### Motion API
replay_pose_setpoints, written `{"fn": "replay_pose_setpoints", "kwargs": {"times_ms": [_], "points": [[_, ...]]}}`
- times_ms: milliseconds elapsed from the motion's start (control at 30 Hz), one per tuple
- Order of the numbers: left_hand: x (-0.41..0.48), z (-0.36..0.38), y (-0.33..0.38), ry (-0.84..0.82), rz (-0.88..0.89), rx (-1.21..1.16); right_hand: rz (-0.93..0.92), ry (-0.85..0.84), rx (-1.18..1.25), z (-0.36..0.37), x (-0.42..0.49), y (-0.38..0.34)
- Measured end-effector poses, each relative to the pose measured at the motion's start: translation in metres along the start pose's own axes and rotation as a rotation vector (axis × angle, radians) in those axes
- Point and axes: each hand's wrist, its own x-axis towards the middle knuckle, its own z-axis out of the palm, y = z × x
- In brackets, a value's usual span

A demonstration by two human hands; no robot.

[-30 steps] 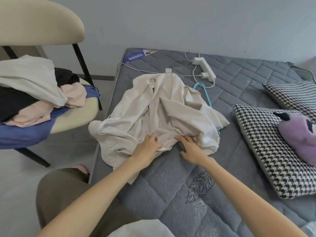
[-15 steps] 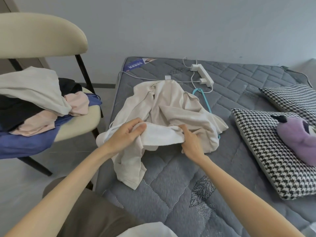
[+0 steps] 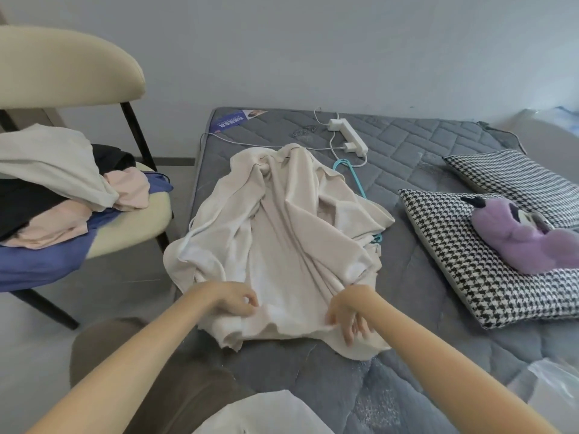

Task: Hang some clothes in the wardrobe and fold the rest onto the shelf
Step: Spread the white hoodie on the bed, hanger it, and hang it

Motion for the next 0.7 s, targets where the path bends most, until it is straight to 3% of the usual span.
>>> {"fn": "replay_pose_setpoints", "kwargs": {"times_ms": [33, 100, 167, 233, 333, 367, 433, 500, 567, 700], "points": [[0.005, 0.005, 0.000, 0.027, 0.001, -0.014, -0.027, -0.022, 0.045, 0.003, 0.001, 0.004], [0.013, 0.007, 0.001, 0.144, 0.009, -0.086, -0.114, 0.092, 0.204, 0.004, 0.003, 0.018], [0.020, 0.003, 0.002, 0.245, 0.032, -0.098, -0.231, 0.302, 0.424, -0.003, 0.001, 0.034], [0.026, -0.004, 0.006, 0.300, 0.051, -0.101, -0.291, 0.628, 0.681, -0.012, 0.000, 0.047], [0.034, -0.014, 0.016, 0.354, 0.073, -0.142, -0.089, 1.193, 0.963, -0.021, 0.008, 0.065], [0.036, -0.015, 0.020, 0.366, 0.088, -0.160, 0.044, 1.273, 0.958, -0.019, 0.015, 0.071], [0.042, -0.017, 0.029, 0.383, 0.116, -0.187, 0.291, 1.215, 1.017, -0.010, 0.031, 0.082], [0.049, -0.018, 0.035, 0.395, 0.136, -0.205, 0.420, 0.999, 1.256, 0.006, 0.045, 0.089], [0.056, -0.018, 0.041, 0.388, 0.143, -0.223, 0.393, 0.854, 1.413, 0.022, 0.061, 0.095], [0.064, -0.020, 0.051, 0.373, 0.152, -0.225, 0.243, 0.810, 1.616, 0.037, 0.081, 0.103]]}}
